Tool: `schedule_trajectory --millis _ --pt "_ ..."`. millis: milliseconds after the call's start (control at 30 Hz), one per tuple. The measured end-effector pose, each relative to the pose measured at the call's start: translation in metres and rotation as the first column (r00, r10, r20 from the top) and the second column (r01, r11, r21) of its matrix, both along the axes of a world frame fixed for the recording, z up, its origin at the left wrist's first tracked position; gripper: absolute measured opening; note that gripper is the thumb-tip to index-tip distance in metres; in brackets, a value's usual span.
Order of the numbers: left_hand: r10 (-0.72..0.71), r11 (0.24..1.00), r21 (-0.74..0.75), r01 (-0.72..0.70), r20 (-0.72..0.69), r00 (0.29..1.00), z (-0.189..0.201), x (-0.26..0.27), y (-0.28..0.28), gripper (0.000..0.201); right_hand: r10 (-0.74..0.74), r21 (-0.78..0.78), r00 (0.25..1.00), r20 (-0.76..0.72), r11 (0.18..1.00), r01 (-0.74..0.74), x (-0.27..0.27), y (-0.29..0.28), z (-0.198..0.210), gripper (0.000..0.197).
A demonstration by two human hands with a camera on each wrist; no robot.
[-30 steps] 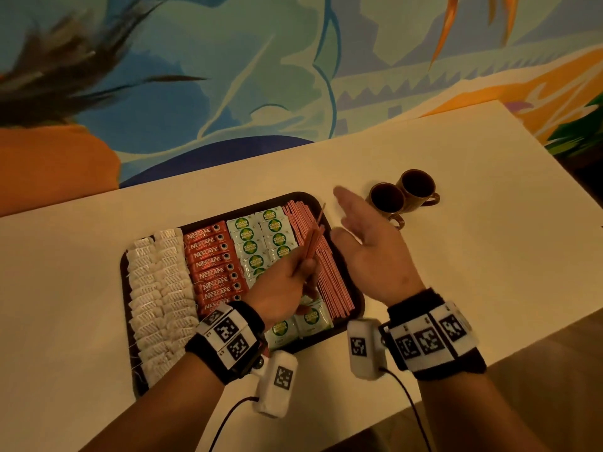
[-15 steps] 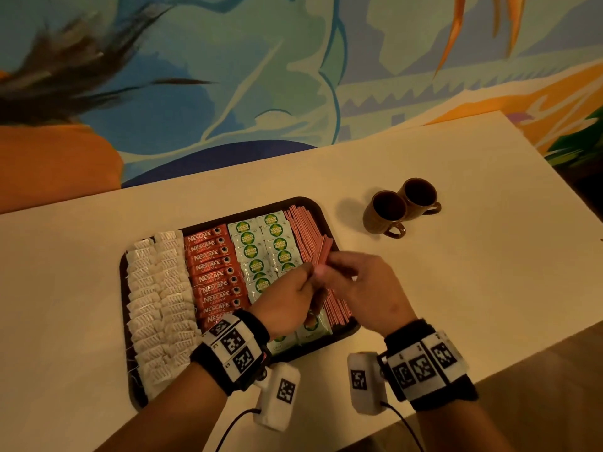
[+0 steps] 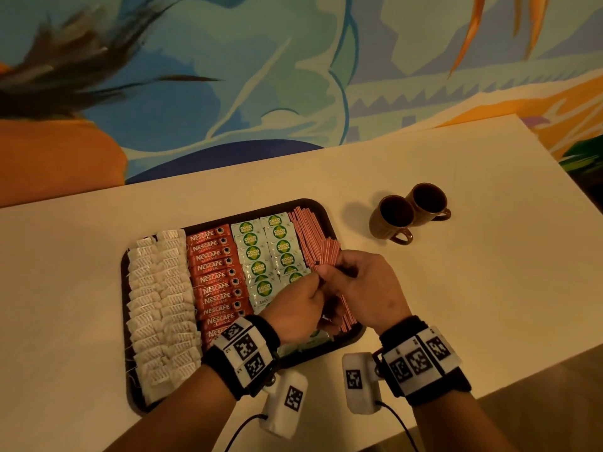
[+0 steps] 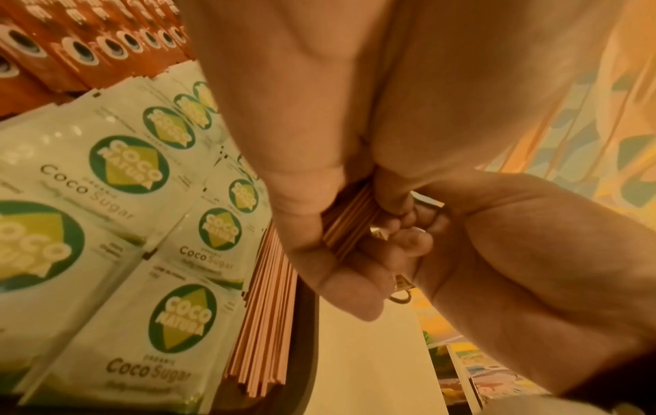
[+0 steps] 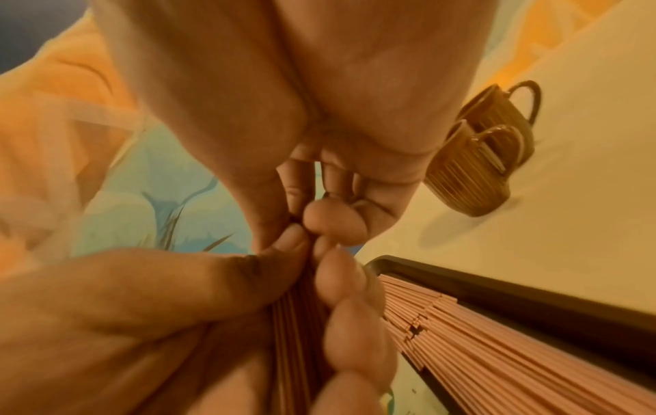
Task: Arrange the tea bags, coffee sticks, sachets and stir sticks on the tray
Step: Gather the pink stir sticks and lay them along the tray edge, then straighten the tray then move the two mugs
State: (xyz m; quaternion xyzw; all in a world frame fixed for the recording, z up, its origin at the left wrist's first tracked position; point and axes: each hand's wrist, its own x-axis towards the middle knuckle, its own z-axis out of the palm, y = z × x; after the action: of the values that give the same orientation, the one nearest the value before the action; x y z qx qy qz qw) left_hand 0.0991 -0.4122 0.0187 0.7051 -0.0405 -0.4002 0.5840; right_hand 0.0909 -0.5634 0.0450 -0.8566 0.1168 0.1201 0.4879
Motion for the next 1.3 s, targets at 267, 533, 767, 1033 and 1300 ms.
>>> schedule_trajectory --millis 267,533,767,1033,1300 --pt "-0.017 0.994 0.109 0.007 0.091 0.996 -0.001 0.014 0.01 0.041 0.13 -0.111 0.991 -0.001 0.985 -0.13 0.033 0.004 -0.001 0.019" --pt "0.278 0.959 0.038 -0.279 0.042 0.96 -0.002 0.023 0.046 0.026 0.19 -0.328 0.961 -0.201 0.911 -0.248 0.105 0.005 -0.007 0.036" --pt "0.36 0.931 0.039 -0.362 0.06 0.931 -0.003 0.019 0.077 0.022 0.222 -0.524 0.928 -0.3 0.774 -0.355 0.146 0.027 -0.035 0.021" --pt "0.402 0.914 0.035 -0.405 0.073 0.913 -0.007 0.012 0.092 0.022 0.228 -0.651 0.942 -0.245 0.681 -0.334 0.149 0.034 -0.046 0.025" --pt "0.369 0.924 0.058 -0.377 0.114 0.922 -0.007 0.013 0.098 0.019 0.284 -0.646 0.945 -0.164 0.693 -0.321 0.124 0.036 -0.048 0.016"
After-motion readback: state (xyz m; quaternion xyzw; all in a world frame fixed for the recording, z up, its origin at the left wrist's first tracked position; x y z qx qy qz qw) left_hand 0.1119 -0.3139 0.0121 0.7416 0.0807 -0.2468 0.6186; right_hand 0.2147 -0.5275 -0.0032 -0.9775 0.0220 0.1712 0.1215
